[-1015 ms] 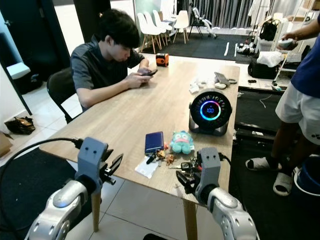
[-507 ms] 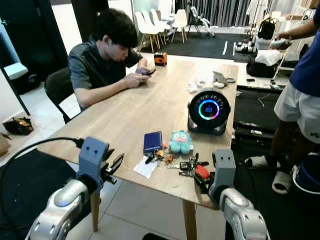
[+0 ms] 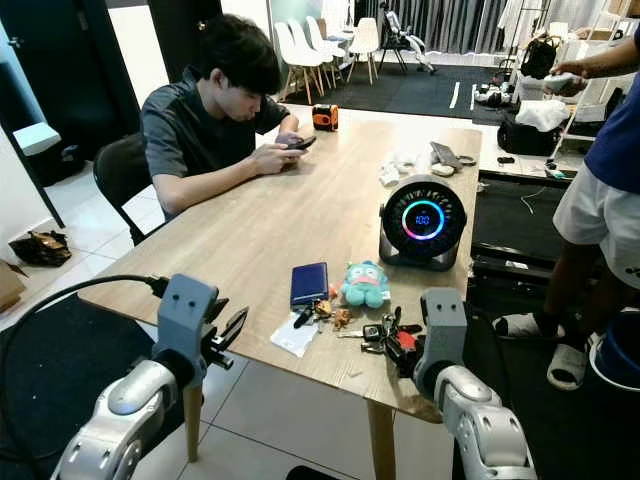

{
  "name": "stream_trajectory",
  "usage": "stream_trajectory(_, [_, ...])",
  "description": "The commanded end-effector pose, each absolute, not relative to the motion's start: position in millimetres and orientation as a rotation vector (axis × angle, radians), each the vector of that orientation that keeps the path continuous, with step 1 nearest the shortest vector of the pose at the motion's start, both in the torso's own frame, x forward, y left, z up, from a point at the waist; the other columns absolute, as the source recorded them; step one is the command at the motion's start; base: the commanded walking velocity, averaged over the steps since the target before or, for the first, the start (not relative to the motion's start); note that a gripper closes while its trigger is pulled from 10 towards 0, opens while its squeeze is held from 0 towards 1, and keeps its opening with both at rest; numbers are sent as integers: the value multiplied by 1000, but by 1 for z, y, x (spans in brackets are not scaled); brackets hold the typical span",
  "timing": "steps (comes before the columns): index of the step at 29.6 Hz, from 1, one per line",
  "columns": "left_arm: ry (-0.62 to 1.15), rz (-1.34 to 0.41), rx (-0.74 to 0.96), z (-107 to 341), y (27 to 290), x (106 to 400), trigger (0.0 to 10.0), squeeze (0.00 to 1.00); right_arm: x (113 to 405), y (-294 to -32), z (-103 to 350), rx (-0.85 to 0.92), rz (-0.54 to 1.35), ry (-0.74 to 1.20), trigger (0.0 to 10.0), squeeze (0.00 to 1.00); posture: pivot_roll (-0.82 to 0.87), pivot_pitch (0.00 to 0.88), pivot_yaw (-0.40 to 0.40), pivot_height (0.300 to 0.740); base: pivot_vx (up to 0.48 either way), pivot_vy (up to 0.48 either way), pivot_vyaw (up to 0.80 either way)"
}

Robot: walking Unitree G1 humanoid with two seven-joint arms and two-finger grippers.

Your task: Hang keys on a hook

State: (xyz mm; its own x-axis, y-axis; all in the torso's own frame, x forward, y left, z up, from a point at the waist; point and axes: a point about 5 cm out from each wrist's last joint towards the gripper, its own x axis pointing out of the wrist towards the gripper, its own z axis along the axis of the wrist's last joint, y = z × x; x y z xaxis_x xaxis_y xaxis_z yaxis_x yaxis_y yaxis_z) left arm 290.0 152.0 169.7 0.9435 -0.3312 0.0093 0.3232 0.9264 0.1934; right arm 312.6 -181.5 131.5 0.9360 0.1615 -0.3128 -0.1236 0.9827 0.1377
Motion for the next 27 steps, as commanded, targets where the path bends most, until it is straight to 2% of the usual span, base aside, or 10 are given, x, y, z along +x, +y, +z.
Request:
stream_trajectory(1, [-27,-341,192,166,150,288,10000,0,318,-192,137,150,94,303,10000,0,62,112,34,740,0,0,0])
stream_trajectory(9, [-30,-348,195,167,149,289,10000,0,331,-180,165,263,186,250,10000,0,70,111,28,740,0,0,0])
stream_trajectory(13, [-26,-344,196,165,150,287,10000,0,332,-175,167,194,230,261,10000,0,70,112,25,740,0,0,0])
stream_trajectory(18, [-25,-344,194,165,148,288,10000,0,336,-171,151,103,283,349,10000,0,67,115,22,740,0,0,0])
stream_trajectory(19, [-27,-343,194,166,148,288,10000,0,333,-163,146,66,334,376,10000,0,71,121,19,740,0,0,0])
stream_trajectory(23, [-26,-338,192,165,149,287,10000,0,323,-154,144,50,395,400,10000,0,71,126,11,740,0,0,0])
stream_trajectory(27, [-23,-334,189,164,149,285,10000,0,320,-160,141,37,364,410,10000,0,64,130,11,740,0,0,0])
